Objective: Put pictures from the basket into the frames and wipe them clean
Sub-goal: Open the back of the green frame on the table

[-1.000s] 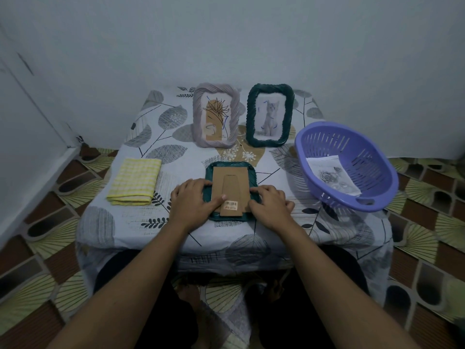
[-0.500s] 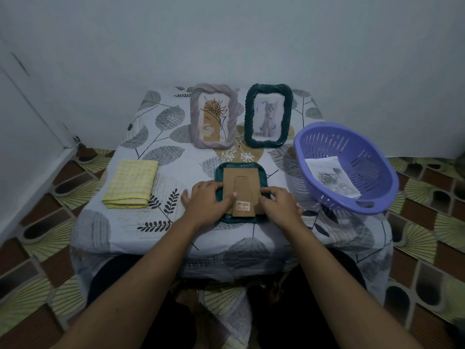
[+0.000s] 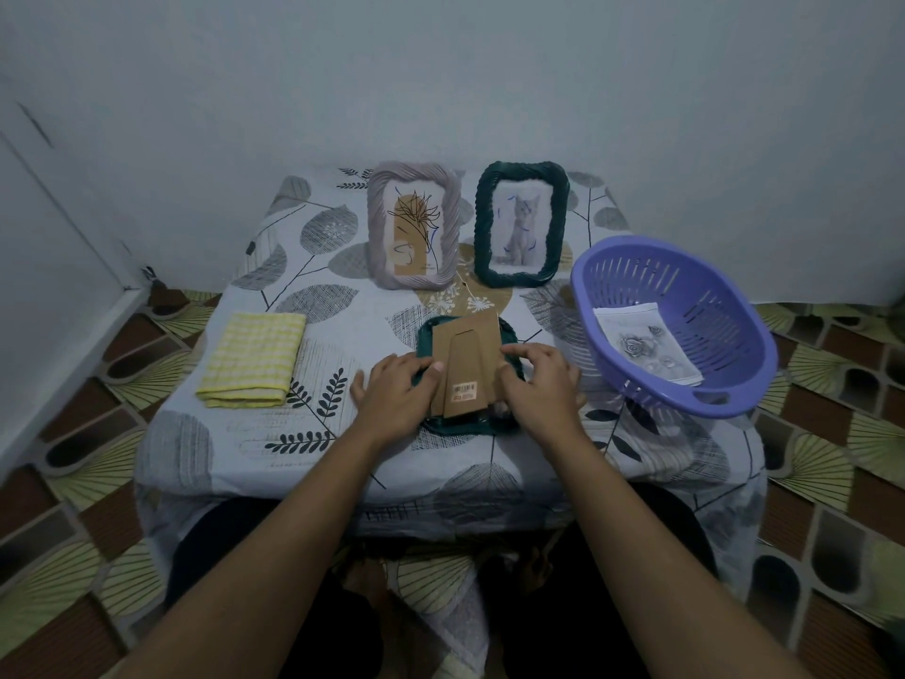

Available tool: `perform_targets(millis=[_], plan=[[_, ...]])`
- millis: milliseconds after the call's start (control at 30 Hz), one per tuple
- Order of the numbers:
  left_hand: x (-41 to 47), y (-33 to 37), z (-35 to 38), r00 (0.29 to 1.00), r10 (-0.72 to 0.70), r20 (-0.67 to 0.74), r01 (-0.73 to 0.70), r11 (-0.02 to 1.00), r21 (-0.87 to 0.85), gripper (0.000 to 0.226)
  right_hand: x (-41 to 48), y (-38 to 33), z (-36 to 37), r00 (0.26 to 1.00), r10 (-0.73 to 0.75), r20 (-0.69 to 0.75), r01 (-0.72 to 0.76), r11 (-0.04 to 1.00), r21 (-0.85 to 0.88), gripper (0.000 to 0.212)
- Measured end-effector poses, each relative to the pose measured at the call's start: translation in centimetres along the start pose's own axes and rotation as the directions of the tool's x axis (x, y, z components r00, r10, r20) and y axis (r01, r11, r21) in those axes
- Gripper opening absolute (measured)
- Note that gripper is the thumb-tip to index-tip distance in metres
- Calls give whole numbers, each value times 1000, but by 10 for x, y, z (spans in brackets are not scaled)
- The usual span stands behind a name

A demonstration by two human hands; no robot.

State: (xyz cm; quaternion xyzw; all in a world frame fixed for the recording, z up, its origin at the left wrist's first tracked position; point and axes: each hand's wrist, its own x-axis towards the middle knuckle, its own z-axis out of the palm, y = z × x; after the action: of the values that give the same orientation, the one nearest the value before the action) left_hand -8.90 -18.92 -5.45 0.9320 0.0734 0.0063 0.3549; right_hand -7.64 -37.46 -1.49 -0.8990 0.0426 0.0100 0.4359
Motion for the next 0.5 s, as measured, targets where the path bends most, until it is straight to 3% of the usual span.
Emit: perform_targets(millis=[267,400,500], plan=[[1,-3,2,1000,-1,8,1,1000,-3,52,7,-8,3,1000,17,18,-17,1000,-4,20],[0,-2,2,1000,-2,6,2,1000,-1,49,11,-12,4,987,133,91,-154,943,296,21],[0,-2,2,1000,0,6,0,1000,-1,47,13,-13,5,976,180,126,-213,915,342,20]])
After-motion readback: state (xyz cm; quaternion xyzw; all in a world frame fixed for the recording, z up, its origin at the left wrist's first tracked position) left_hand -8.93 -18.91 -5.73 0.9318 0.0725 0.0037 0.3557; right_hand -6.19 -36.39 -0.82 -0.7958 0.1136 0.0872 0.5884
